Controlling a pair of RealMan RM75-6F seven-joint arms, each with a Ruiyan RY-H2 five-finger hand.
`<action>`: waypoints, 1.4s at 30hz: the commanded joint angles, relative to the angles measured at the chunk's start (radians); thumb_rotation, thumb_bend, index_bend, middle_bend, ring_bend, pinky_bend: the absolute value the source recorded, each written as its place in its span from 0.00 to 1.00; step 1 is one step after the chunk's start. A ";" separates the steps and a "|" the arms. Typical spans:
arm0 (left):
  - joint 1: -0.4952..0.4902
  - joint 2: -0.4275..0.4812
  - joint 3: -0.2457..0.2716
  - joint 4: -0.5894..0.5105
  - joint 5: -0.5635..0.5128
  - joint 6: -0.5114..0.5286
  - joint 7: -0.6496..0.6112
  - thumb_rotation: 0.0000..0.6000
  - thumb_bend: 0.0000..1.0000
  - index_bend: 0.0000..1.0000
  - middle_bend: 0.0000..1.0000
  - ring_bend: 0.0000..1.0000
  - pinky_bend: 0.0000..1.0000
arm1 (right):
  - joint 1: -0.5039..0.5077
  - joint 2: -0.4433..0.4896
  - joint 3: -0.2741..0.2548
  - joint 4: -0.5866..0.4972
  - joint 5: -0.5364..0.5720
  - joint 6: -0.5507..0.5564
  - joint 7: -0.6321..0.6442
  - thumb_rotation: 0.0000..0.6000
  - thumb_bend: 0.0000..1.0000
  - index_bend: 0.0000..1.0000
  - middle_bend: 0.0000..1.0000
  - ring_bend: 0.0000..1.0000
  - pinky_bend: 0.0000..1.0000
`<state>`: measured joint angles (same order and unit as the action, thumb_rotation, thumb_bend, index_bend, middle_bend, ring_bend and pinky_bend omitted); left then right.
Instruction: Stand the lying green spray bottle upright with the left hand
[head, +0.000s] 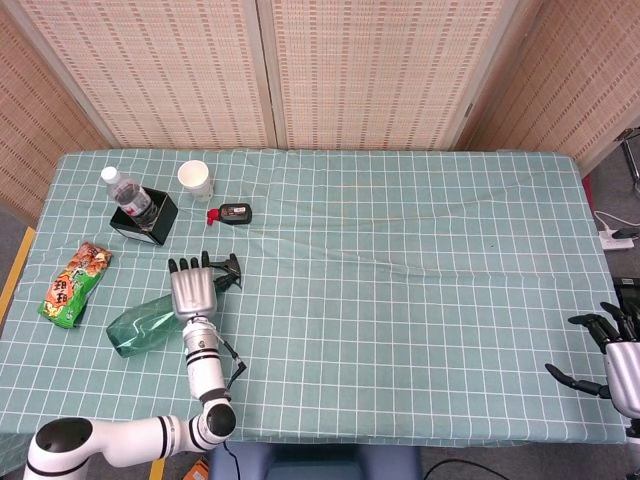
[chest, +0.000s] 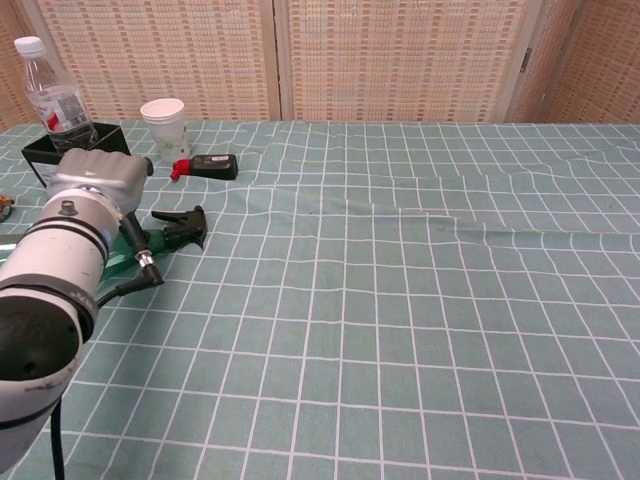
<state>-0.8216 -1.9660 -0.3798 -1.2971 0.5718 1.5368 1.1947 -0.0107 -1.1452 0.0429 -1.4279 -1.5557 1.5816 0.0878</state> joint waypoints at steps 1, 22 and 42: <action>0.008 -0.019 -0.006 0.012 -0.023 -0.003 0.006 1.00 0.28 0.16 0.27 0.20 0.17 | 0.000 0.001 0.000 -0.002 0.001 -0.002 -0.001 1.00 0.00 0.34 0.34 0.13 0.05; -0.019 -0.093 -0.062 0.104 -0.033 -0.038 0.020 1.00 0.28 0.18 0.31 0.22 0.18 | 0.004 0.008 -0.002 -0.008 0.002 -0.012 0.004 1.00 0.00 0.33 0.34 0.13 0.05; -0.006 -0.112 -0.067 0.187 -0.034 -0.089 0.004 1.00 0.29 0.22 0.37 0.25 0.19 | 0.006 0.013 -0.003 -0.018 0.008 -0.020 -0.004 1.00 0.00 0.33 0.34 0.13 0.05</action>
<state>-0.8280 -2.0779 -0.4467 -1.1104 0.5377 1.4486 1.1989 -0.0048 -1.1325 0.0403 -1.4463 -1.5478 1.5620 0.0837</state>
